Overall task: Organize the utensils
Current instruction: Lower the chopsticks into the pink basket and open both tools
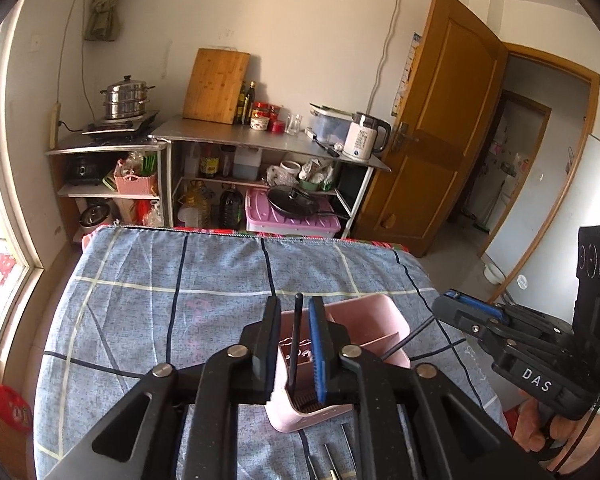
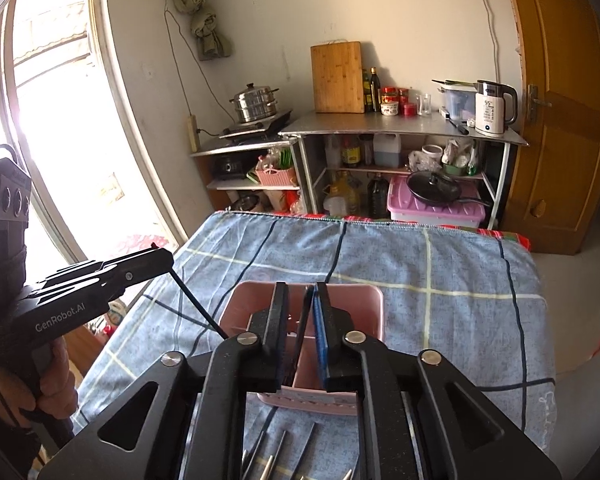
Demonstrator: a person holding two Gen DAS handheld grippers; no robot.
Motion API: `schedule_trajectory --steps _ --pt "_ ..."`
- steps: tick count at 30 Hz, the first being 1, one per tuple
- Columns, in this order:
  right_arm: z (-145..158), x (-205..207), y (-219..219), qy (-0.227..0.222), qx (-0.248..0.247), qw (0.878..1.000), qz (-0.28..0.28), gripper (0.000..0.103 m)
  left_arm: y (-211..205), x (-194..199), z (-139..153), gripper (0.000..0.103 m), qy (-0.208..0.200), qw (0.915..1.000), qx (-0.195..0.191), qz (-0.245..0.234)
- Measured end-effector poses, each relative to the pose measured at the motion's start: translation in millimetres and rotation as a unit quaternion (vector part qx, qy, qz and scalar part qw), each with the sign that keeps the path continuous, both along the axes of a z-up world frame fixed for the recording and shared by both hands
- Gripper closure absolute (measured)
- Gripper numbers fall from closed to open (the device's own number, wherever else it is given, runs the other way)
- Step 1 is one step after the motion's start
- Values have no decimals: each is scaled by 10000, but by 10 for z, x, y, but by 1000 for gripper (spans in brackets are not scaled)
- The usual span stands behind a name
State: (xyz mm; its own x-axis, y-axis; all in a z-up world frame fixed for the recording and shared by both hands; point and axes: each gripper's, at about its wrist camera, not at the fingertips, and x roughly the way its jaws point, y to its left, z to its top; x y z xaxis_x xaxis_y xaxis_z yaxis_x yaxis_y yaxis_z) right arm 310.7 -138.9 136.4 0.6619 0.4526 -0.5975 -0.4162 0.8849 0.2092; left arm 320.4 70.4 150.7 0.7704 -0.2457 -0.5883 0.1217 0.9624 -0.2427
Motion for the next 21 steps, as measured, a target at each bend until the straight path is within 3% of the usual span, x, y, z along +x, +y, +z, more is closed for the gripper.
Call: schedule_trajectory --steps 4,11,21 --pt "57 -124 -49 -115 -4 9999 3 89 22 -181 81 82 -178 9998 7 72" --pt "167 -431 -170 -345 72 9994 -57 87 37 -607 190 81 -494 9986 95 163" --pt "140 -1051 -368 -569 136 9982 -129 87 -96 -1337 113 81 -764 9968 214 46"
